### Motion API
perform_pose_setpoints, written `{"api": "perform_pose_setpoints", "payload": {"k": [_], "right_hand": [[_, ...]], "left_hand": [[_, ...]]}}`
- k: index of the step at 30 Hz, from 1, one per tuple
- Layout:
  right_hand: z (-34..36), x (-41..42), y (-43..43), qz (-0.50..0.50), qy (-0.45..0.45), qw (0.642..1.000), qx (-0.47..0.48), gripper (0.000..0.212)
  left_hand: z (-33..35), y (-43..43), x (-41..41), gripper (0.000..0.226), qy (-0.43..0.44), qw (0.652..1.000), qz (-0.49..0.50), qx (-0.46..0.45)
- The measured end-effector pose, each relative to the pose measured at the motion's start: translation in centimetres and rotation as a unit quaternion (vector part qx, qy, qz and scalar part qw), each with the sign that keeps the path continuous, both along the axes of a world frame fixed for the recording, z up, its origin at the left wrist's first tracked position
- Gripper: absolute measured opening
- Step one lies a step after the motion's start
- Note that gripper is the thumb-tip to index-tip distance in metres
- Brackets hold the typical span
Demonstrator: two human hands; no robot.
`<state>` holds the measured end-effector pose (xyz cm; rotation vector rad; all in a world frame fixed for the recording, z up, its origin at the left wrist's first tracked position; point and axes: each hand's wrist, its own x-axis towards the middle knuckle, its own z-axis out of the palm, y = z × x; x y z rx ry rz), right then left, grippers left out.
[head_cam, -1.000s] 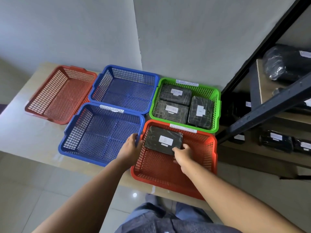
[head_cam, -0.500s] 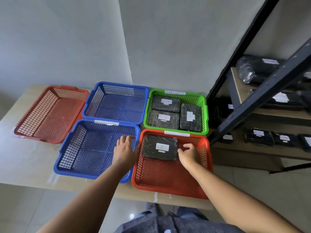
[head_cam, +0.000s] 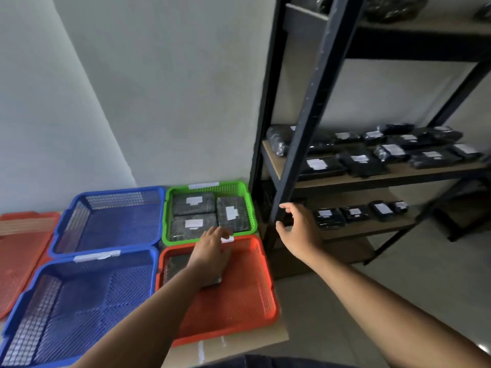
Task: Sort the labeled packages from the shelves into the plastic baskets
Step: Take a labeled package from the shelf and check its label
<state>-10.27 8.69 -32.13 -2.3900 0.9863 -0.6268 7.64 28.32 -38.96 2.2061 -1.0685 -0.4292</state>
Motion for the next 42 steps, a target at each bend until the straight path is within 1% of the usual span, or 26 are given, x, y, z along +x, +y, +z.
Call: {"api": "perform_pose_setpoints", "payload": {"k": [2, 6, 12, 19, 24, 28, 33, 39, 42], "right_hand": [[2.8, -1.7, -2.3, 0.009, -0.01, 0.999, -0.04, 0.045], [8.5, -4.8, -7.3, 0.003, -0.047, 0.994, -0.1, 0.047], [15.5, -11.1, -16.6, -0.006, -0.097, 0.979, -0.179, 0.052], [22.1, -20.3, -27.3, -0.019, -0.107, 0.967, -0.23, 0.057], [26.2, -25.9, -33.7, -0.026, -0.102, 0.963, -0.249, 0.058], [29.1, -28.5, -38.3, -0.023, -0.095, 0.958, -0.27, 0.057], [32.9, -30.8, -44.7, -0.011, -0.054, 0.942, -0.332, 0.057], [36.0, -32.6, -53.5, -0.022, -0.018, 0.929, -0.368, 0.058], [37.3, -33.3, -58.2, -0.021, 0.014, 0.93, -0.366, 0.057]], "left_hand": [[1.8, -2.5, -1.5, 0.029, 0.0, 0.999, -0.031, -0.018], [5.6, -7.7, -4.1, 0.03, -0.032, 0.994, -0.082, -0.063], [12.5, -17.2, -10.2, 0.027, -0.071, 0.983, -0.108, -0.132], [19.6, -29.3, -20.2, 0.027, -0.096, 0.968, -0.143, -0.185], [25.0, -36.8, -26.0, 0.029, -0.116, 0.956, -0.146, -0.227], [29.6, -41.0, -29.0, 0.027, -0.114, 0.955, -0.148, -0.231], [35.7, -46.4, -30.4, 0.026, -0.192, 0.937, -0.163, -0.242], [41.2, -54.4, -30.5, 0.029, -0.262, 0.909, -0.16, -0.282], [42.8, -59.0, -30.1, 0.031, -0.277, 0.91, -0.146, -0.271]]}}
